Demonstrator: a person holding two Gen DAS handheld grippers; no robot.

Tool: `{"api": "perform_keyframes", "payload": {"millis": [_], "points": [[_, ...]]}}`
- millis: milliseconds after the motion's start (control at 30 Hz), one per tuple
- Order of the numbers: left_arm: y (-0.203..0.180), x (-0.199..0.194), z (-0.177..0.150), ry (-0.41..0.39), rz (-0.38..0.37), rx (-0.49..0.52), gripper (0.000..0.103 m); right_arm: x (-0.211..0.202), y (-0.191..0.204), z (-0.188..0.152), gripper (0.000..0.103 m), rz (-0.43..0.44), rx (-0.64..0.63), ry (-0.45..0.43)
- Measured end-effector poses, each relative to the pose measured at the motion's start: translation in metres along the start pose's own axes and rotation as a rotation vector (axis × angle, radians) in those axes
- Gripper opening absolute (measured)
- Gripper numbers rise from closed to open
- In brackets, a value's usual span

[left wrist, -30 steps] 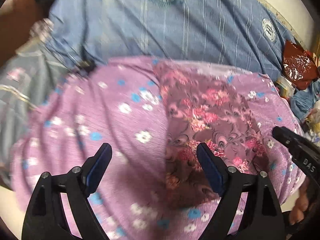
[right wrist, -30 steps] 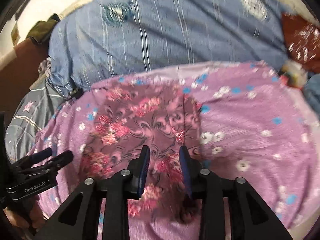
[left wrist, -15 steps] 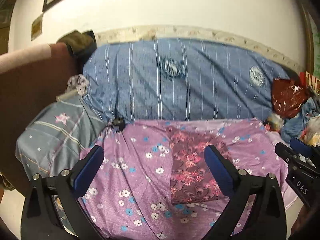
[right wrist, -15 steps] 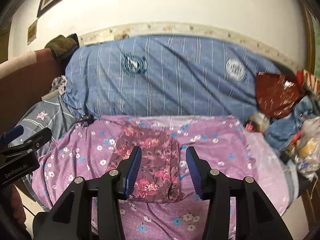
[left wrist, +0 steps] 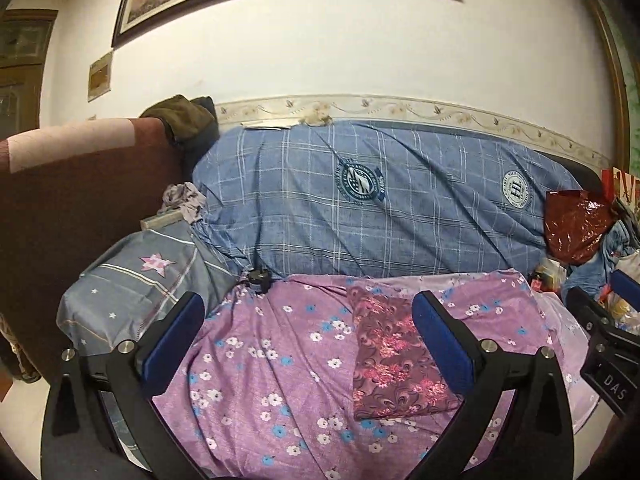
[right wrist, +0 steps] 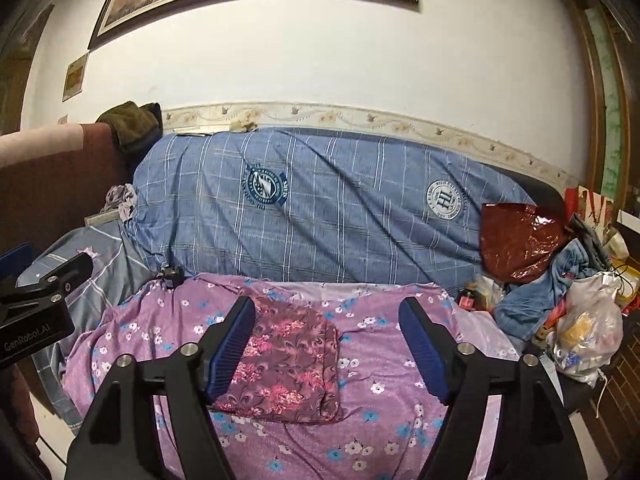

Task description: Fold small clothes

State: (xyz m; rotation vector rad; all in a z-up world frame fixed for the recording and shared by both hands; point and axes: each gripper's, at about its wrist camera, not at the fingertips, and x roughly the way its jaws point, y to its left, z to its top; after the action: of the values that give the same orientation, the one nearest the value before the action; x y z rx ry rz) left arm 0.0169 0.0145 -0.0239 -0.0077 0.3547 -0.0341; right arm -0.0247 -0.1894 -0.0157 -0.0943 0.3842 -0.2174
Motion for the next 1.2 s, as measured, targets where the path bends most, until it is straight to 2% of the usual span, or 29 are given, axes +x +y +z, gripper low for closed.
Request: {"api": "perform_keyframes", "payload": {"millis": [300,1200], "points": [[0.004,-0.008,-0.002,-0.015,0.032,0.011,0.103,-0.014,0.003,0.002,0.080,-0.018,-0.001,-0.024],[0.003,-0.007,-0.004,0.003,-0.005,0.024,0.103,-0.009,0.008,0.000,0.080,-0.040,-0.015,-0.018]]}}
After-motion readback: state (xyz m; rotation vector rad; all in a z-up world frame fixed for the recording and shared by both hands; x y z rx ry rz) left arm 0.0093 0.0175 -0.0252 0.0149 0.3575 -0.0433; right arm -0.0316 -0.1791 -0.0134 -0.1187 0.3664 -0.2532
